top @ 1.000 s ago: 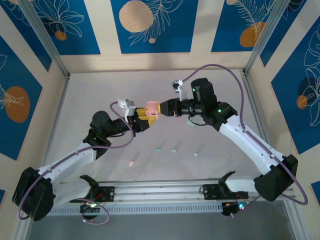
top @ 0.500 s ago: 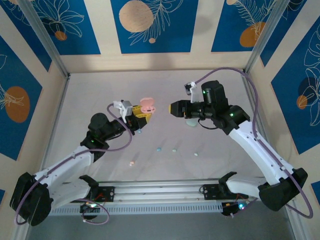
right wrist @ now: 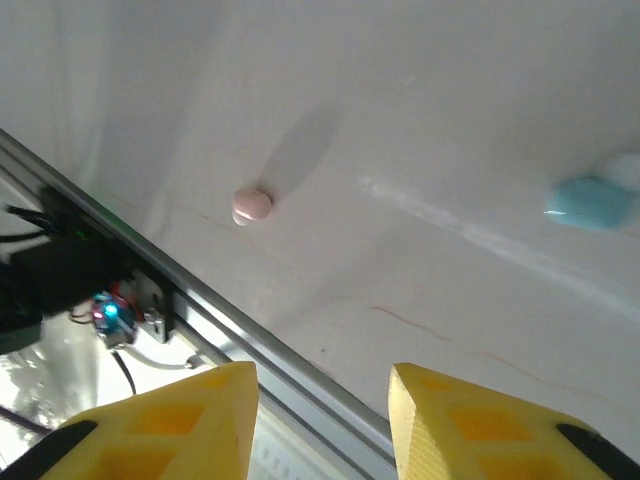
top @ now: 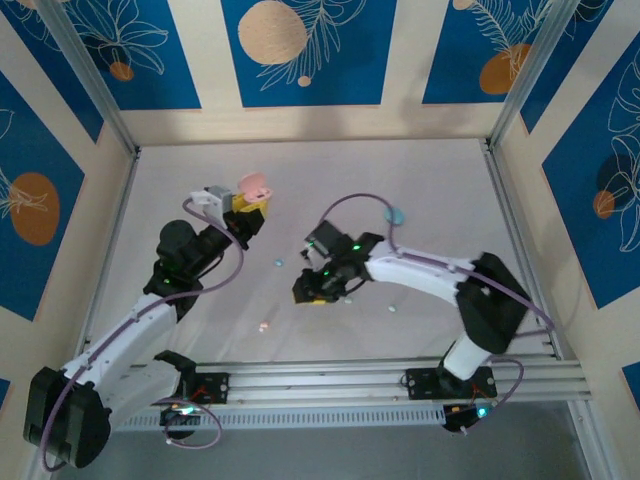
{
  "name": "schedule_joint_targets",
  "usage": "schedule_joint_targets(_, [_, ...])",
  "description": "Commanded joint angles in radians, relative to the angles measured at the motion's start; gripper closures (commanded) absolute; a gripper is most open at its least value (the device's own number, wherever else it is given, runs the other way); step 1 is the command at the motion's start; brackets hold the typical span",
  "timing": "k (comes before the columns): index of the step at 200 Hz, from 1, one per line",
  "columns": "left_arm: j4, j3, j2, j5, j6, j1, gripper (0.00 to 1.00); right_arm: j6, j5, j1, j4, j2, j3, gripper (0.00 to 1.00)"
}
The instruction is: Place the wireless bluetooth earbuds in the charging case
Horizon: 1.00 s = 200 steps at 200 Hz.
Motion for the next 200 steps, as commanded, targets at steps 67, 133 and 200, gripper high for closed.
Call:
schedule_joint_targets(67, [-0.027,0.037,-0.058,0.006,-0.045,0.061,0.76,0.066,-0.059,0.159,-0.038,0.343,0.277,0.56])
schedule_joint_targets(133, [-0.045,0.044,-0.07,0.015,-0.042,0.063,0.76,0.113,-0.065,0.179,-0.064,0.421,0.34,0.57])
schedule_joint_targets(200, [-0.063,0.044,-0.087,0.017,-0.04,0.063,0.76,0.093,0.033,0.199,-0.199,0.514,0.474,0.53])
